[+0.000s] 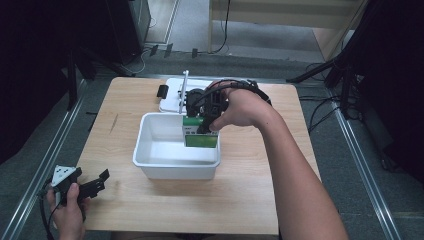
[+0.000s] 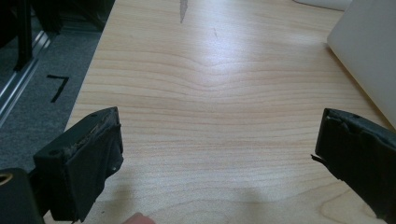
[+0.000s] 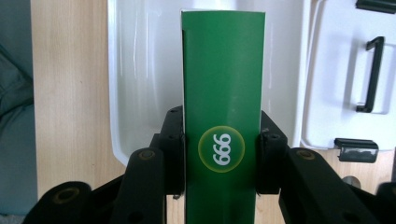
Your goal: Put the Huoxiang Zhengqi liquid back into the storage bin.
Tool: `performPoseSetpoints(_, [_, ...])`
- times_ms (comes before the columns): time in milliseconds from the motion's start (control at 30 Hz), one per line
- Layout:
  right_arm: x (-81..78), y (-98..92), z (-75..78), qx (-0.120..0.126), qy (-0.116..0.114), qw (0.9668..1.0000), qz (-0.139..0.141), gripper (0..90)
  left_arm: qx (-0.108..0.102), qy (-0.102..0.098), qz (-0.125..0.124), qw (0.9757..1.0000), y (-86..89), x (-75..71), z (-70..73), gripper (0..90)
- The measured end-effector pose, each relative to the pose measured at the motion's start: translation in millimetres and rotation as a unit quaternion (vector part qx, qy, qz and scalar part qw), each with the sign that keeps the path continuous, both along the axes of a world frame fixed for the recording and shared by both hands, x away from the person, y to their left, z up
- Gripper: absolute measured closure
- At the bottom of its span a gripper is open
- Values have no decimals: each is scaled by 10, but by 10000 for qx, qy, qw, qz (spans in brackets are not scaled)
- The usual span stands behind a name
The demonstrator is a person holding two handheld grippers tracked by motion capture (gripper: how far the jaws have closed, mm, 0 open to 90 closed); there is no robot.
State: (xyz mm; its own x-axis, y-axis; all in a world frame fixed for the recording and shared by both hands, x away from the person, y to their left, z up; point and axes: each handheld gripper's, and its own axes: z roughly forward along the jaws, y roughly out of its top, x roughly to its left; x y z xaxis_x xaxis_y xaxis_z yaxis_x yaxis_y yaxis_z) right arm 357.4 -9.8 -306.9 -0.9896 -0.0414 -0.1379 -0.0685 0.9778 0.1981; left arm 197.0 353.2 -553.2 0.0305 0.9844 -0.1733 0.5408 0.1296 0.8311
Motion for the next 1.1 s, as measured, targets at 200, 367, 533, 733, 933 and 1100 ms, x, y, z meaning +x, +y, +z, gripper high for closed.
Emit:
performPoseSetpoints(200, [53,4,-166,-2,106,9999,-12,641,-8,7,-7,10000,1,-1,1,15])
performPoseSetpoints(367, [92,20,-287,-34,160,9999,-10,641,-13,5,-5,10000,1,-1,1,15])
performPoseSetpoints(533, [120,43,-407,-87,208,9997,-29,641,-16,6,-3,10000,2,0,1,15])
performPoseSetpoints(733, [143,77,-541,-182,257,9995,-45,641,-6,3,-12,10000,4,0,1,15])
performPoseSetpoints(933, [172,95,-671,-242,315,9992,-89,640,-20,-10,3,10000,0,0,0,15])
performPoseSetpoints(1100, [189,113,-775,-320,364,9987,-131,640,-18,-8,0,10000,1,1,0,15])
